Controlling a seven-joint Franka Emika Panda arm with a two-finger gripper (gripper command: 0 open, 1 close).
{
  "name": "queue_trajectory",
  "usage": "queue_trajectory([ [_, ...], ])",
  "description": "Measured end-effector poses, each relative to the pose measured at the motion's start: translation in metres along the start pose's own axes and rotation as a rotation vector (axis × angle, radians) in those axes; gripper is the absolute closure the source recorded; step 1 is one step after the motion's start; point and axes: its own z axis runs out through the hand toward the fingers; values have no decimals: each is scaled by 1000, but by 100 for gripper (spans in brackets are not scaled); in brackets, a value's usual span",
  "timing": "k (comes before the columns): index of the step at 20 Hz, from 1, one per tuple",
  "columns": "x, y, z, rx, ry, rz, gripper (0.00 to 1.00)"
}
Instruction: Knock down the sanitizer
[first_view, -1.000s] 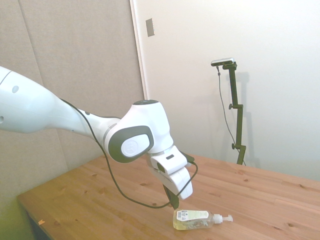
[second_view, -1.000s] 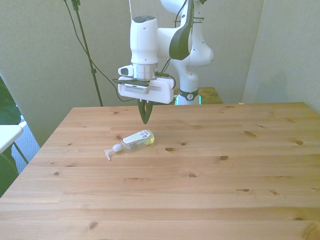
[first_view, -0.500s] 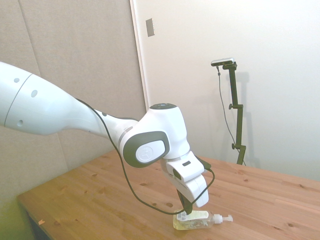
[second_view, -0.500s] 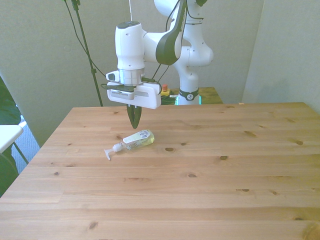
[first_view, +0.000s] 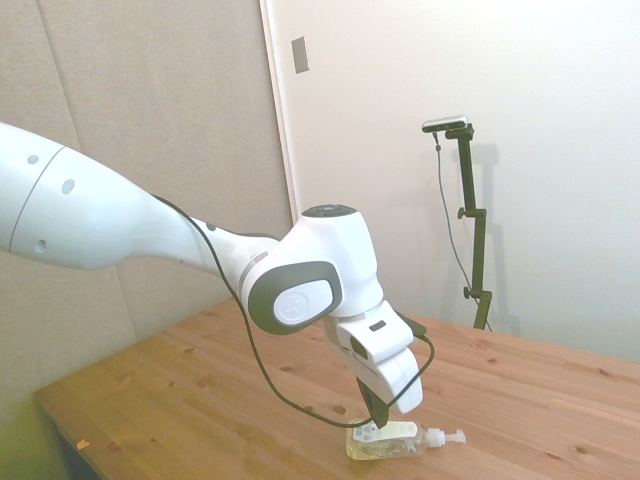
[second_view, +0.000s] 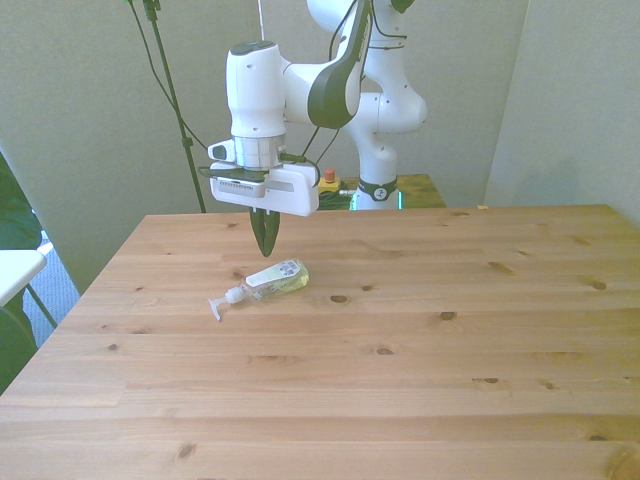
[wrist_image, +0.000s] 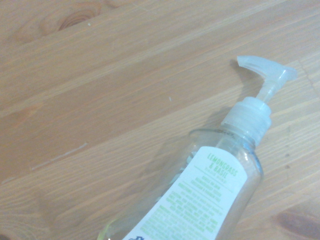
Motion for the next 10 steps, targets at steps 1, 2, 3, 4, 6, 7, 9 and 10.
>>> queue_trajectory([
  [1,1,1,-2,3,2,1,0],
  [2,1,2,-4,6,4,1,0],
  [3,1,2,-7,9,5,-1,0],
  [4,-1,3,-10,14,6,-6,0],
  [6,-10,5,-15,23,4,-18,0],
  [7,-15,6,-19,28,3,-25,0],
  [9,-29,8,-25,36,0,-44,0],
  [10,-37,9,-28,39,0,-56,0],
])
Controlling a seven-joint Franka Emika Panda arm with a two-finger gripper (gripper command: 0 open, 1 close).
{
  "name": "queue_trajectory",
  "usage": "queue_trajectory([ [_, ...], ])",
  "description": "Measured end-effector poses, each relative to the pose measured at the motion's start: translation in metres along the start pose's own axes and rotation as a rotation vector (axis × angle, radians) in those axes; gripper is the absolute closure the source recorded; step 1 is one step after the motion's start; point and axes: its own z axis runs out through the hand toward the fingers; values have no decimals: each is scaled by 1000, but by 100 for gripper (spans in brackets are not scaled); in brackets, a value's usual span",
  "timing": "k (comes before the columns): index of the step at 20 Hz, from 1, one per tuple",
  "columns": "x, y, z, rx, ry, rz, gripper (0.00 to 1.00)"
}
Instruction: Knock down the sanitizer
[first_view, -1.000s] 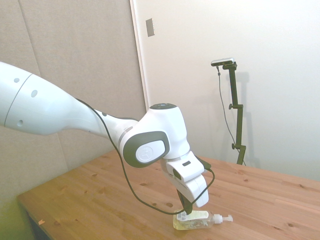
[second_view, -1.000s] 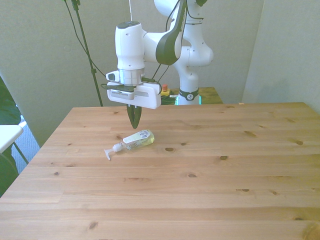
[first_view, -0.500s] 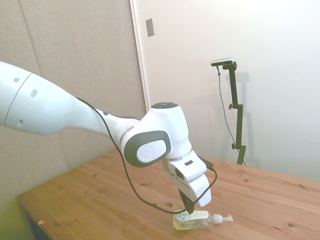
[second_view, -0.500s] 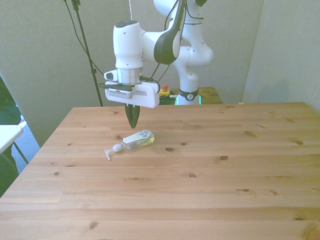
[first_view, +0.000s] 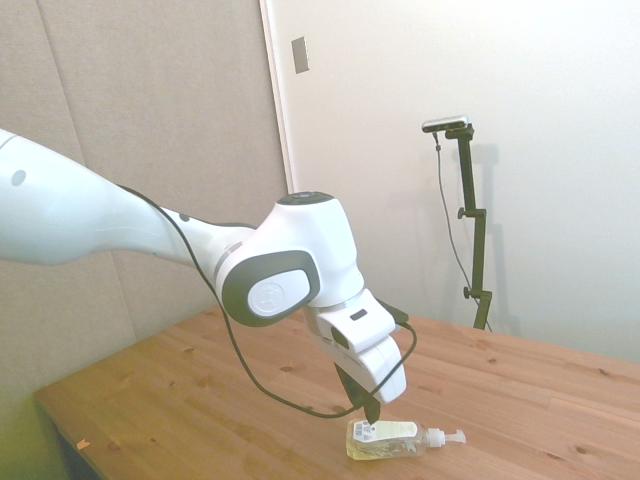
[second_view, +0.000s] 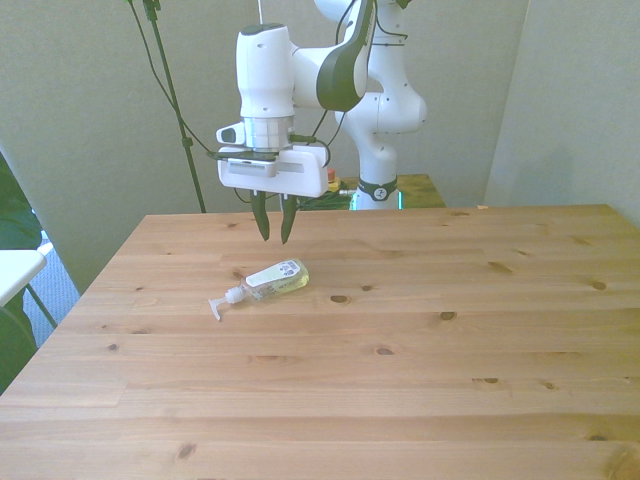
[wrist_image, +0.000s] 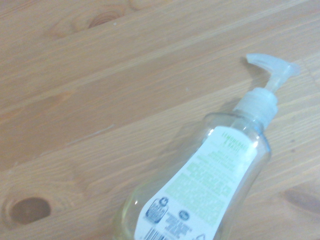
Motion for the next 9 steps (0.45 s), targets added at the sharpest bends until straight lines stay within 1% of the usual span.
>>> queue_trajectory([
  [9,-72,5,-20,10,8,-100,0],
])
